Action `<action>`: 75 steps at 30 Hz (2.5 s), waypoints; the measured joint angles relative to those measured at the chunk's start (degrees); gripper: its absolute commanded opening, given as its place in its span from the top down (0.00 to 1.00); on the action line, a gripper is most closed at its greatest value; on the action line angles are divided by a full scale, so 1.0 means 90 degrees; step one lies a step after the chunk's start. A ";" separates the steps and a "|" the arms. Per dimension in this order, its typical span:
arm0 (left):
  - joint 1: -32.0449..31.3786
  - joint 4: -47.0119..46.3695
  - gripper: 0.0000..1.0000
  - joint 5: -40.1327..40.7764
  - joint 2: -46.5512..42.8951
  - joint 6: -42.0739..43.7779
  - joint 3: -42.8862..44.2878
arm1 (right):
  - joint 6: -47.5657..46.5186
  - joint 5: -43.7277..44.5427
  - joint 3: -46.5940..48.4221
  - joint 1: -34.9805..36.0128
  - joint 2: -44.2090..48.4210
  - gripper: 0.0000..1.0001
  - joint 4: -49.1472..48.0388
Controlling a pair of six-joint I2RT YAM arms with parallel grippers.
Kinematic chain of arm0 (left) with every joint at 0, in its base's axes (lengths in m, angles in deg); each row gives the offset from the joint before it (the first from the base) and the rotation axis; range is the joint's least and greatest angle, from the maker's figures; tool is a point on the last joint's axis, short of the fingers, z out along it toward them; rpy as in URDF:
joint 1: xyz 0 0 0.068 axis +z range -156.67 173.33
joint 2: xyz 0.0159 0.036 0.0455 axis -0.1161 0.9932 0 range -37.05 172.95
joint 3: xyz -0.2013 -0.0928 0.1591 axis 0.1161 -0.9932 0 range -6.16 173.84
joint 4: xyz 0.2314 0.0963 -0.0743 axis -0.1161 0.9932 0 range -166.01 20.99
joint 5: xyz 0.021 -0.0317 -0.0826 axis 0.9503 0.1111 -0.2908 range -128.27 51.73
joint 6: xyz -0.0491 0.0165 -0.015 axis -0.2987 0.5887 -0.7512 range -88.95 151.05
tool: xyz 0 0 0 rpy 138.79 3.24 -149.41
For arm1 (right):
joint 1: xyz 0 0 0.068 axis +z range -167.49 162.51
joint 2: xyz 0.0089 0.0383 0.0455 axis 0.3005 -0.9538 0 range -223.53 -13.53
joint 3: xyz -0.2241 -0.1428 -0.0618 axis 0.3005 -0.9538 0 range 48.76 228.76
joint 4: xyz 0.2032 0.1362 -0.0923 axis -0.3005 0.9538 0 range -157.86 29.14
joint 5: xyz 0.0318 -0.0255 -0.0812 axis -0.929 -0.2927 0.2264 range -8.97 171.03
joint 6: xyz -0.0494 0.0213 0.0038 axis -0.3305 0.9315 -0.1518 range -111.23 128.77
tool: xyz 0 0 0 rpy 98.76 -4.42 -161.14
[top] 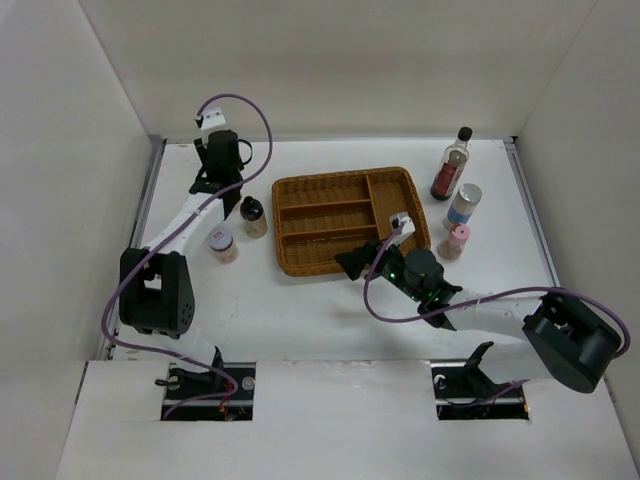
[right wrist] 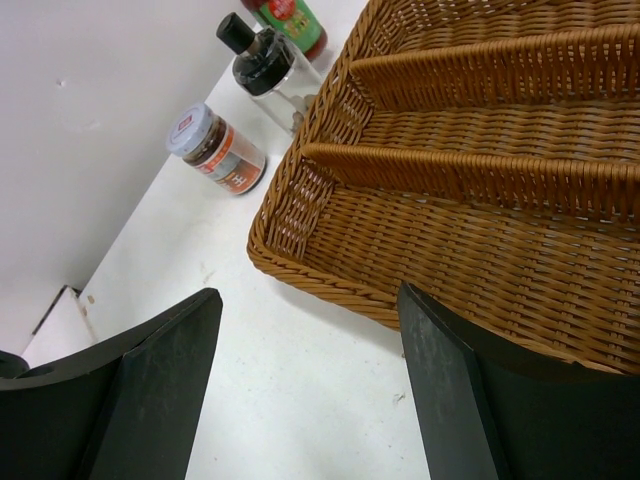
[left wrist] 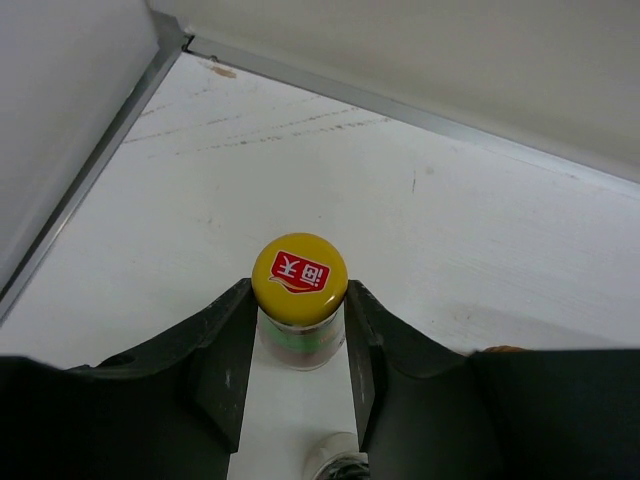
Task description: Organize the condiment bottles
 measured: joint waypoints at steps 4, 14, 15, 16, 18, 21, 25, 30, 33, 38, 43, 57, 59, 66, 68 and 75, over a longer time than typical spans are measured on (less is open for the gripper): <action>-0.0124 -0.0002 0.82 0.0036 -0.0466 0.0109 0.0061 | -0.0002 0.0002 0.0000 0.0000 0.0000 0.23 0.0000; -0.1185 -0.0119 0.81 -0.0039 -0.1236 0.0279 0.0719 | 0.0000 0.0192 -0.0260 -0.0202 0.0219 0.35 -0.0007; -0.1331 -0.0131 0.81 -0.0049 -0.1285 0.0289 0.0724 | 0.0000 0.0245 -0.0321 -0.0270 0.0301 0.41 -0.0002; -0.1498 -0.0129 0.81 -0.0061 -0.1328 0.0291 0.0721 | 0.0012 0.0313 -0.0384 -0.0357 0.0401 0.48 0.0005; -0.1800 -0.0143 0.81 -0.0073 -0.1401 0.0291 0.0692 | 0.0032 0.0459 -0.0454 -0.0503 0.0583 0.53 0.0010; -0.2225 -0.0216 0.81 -0.0090 -0.1518 0.0284 0.0520 | 0.0066 0.0631 -0.0476 -0.0644 0.0738 0.52 0.0000; -0.2603 -0.0345 0.81 -0.0104 -0.1557 0.0265 0.0245 | 0.0068 0.0704 -0.0481 -0.0656 0.0753 0.48 0.0027; -0.2871 -0.0406 0.81 -0.0090 -0.1447 0.0262 0.0027 | 0.0070 0.0729 -0.0500 -0.0668 0.0758 0.45 0.0051; -0.2939 -0.0542 0.81 -0.0095 -0.1360 0.0250 -0.0131 | 0.0070 0.0731 -0.0500 -0.0670 0.0784 0.45 0.0066; -0.2946 -0.0670 0.81 -0.0097 -0.1299 0.0240 -0.0486 | 0.0070 0.0731 -0.0500 -0.0685 0.0789 0.43 0.0104; -0.2934 -0.0799 0.81 -0.0090 -0.1299 0.0199 -0.0891 | 0.0070 0.0731 -0.0500 -0.0697 0.0789 0.42 0.0121; -0.2888 -0.1149 0.81 -0.0092 -0.1345 0.0029 -0.1892 | 0.0070 0.0729 -0.0500 -0.0697 0.0716 0.39 0.0134; -0.2861 -0.1222 0.80 -0.0097 -0.1382 0.0010 -0.2021 | 0.0070 0.0729 -0.0500 -0.0697 0.0704 0.39 0.0138; -0.2866 -0.1615 0.71 -0.0083 -0.1574 -0.0015 -0.2501 | 0.0070 0.0731 -0.0500 -0.0697 0.0704 0.38 0.0138; -0.2868 -0.1817 0.68 -0.0053 -0.1613 -0.0019 -0.2630 | 0.0070 0.0731 -0.0500 -0.0697 0.0704 0.38 0.0138; -0.2914 -0.2225 0.42 0.0012 -0.1756 -0.0087 -0.2868 | 0.0070 0.0733 -0.0500 -0.0697 0.0702 0.36 0.0138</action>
